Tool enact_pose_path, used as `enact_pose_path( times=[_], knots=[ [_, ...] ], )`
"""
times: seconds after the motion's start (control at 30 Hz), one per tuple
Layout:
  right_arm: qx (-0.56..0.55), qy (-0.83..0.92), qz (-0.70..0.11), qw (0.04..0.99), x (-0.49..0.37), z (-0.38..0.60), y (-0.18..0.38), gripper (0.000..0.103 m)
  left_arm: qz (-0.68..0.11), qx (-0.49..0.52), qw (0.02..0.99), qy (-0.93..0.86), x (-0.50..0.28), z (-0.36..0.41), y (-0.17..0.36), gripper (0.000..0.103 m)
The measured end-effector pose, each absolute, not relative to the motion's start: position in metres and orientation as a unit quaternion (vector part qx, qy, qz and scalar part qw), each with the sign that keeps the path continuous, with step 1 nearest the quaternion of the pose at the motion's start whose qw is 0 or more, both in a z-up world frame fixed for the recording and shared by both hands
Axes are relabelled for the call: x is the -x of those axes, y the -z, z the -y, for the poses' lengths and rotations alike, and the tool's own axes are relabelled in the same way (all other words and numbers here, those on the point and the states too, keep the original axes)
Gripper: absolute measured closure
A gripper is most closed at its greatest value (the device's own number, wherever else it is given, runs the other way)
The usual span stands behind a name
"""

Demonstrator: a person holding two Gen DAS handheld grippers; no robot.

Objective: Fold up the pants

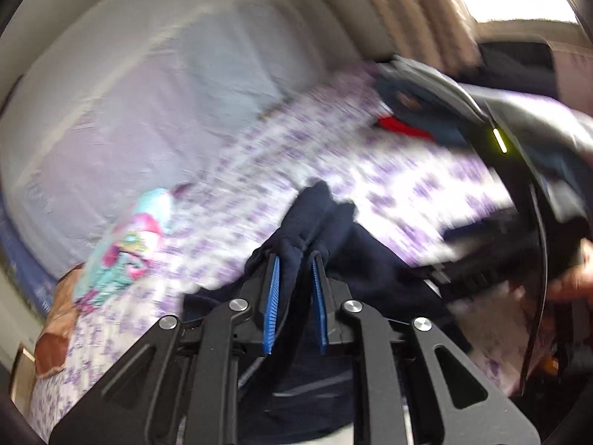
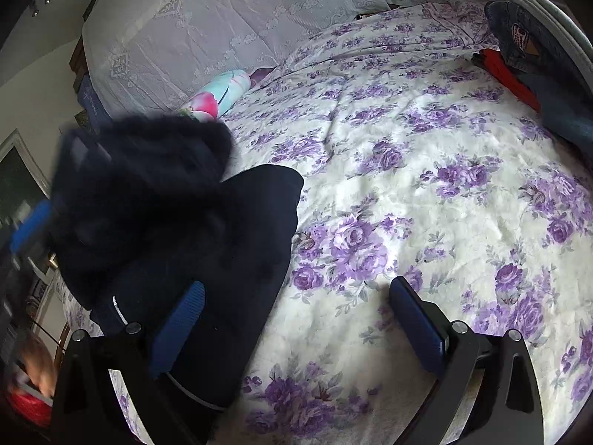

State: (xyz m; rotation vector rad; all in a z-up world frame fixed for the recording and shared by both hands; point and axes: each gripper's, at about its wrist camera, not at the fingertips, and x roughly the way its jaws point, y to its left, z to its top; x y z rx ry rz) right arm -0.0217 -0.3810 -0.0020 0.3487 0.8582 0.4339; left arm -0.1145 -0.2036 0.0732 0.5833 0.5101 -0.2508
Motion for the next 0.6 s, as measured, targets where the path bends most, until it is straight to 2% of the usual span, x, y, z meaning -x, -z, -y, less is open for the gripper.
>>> enact_pose_path(
  times=[0.03, 0.1, 0.13, 0.17, 0.2, 0.23, 0.27, 0.33, 0.4, 0.47, 0.53, 0.6],
  knots=[
    [-0.175, -0.210, -0.409, 0.870, 0.021, 0.384, 0.002, 0.003, -0.262, -0.300, 0.908, 0.132, 0.117, 0.214, -0.052, 0.089],
    [-0.188, -0.212, -0.411, 0.866, 0.019, 0.389, 0.005, 0.003, -0.237, -0.335, 0.905, 0.110, 0.126, 0.224, -0.031, 0.088],
    [-0.191, -0.215, -0.410, 0.866, 0.019, 0.390, 0.005, 0.003, -0.222, -0.349, 0.905, 0.104, 0.132, 0.225, -0.027, 0.081],
    [-0.193, -0.216, -0.408, 0.866, 0.020, 0.390, 0.005, 0.003, -0.222, -0.348, 0.904, 0.117, 0.136, 0.224, -0.028, 0.063],
    [-0.195, -0.216, -0.406, 0.866, 0.020, 0.390, 0.005, 0.003, -0.224, -0.338, 0.904, 0.135, 0.141, 0.219, -0.032, 0.050],
    [-0.197, -0.216, -0.405, 0.866, 0.020, 0.391, 0.005, 0.003, -0.219, -0.331, 0.907, 0.139, 0.145, 0.216, -0.037, 0.045],
    [-0.200, -0.217, -0.404, 0.866, 0.020, 0.392, 0.005, 0.003, -0.207, -0.328, 0.912, 0.134, 0.151, 0.211, -0.043, 0.035],
    [-0.212, -0.217, -0.396, 0.867, 0.021, 0.396, 0.004, 0.003, -0.181, -0.318, 0.923, 0.117, 0.162, 0.196, -0.057, 0.029],
    [-0.230, -0.212, -0.384, 0.869, 0.022, 0.404, 0.003, 0.003, -0.170, -0.291, 0.936, 0.098, 0.165, 0.176, -0.074, 0.017],
    [-0.249, -0.189, -0.369, 0.875, 0.025, 0.413, -0.001, 0.003, -0.166, -0.270, 0.946, 0.072, 0.159, 0.160, -0.087, 0.010],
    [-0.261, -0.154, -0.346, 0.888, 0.029, 0.418, -0.013, 0.003, -0.176, -0.244, 0.953, 0.044, 0.141, 0.146, -0.097, 0.010],
    [-0.272, -0.164, -0.322, 0.892, 0.029, 0.414, -0.029, 0.003, -0.226, -0.204, 0.951, 0.056, 0.116, 0.138, -0.099, 0.010]
  ],
)
